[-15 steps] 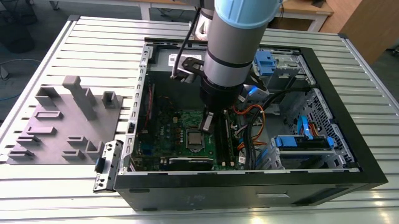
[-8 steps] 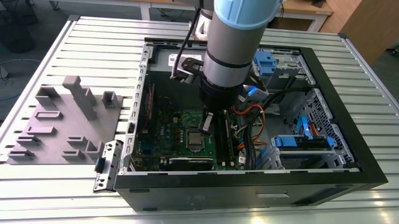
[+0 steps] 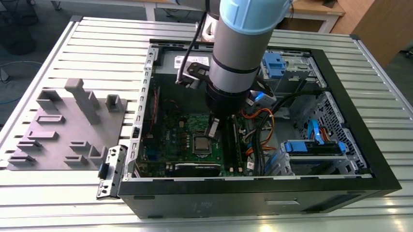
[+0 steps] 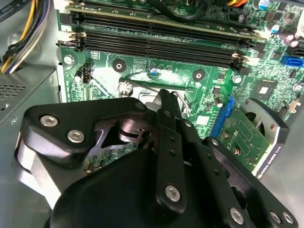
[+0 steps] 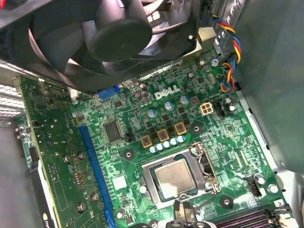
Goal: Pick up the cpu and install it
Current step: 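Install the first cpu locking lever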
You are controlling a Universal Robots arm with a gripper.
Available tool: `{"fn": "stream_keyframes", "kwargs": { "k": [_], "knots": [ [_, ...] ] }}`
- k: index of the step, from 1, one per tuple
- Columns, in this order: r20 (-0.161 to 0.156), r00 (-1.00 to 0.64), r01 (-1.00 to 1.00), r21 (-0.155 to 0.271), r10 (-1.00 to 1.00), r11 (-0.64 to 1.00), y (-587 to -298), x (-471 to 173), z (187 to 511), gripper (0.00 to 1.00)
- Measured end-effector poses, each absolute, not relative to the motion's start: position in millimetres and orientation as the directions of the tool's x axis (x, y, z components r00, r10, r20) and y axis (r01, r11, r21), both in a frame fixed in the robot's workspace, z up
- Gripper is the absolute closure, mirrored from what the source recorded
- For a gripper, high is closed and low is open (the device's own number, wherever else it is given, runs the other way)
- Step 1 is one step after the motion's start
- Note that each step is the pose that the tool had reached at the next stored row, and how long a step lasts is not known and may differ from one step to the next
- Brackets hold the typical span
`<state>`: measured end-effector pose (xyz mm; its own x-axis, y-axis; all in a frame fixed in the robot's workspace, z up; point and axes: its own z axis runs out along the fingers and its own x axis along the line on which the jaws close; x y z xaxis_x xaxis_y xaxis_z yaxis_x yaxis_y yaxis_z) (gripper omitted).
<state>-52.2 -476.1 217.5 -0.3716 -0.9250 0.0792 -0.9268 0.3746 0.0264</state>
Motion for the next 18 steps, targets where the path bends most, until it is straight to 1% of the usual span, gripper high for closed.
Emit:
{"fn": "stream_keyframes", "kwargs": {
  "k": [18],
  "knots": [
    [0.084,-0.372,-0.927,0.025,-0.925,0.375,-477,-52,205,0.89]
  ]
}}
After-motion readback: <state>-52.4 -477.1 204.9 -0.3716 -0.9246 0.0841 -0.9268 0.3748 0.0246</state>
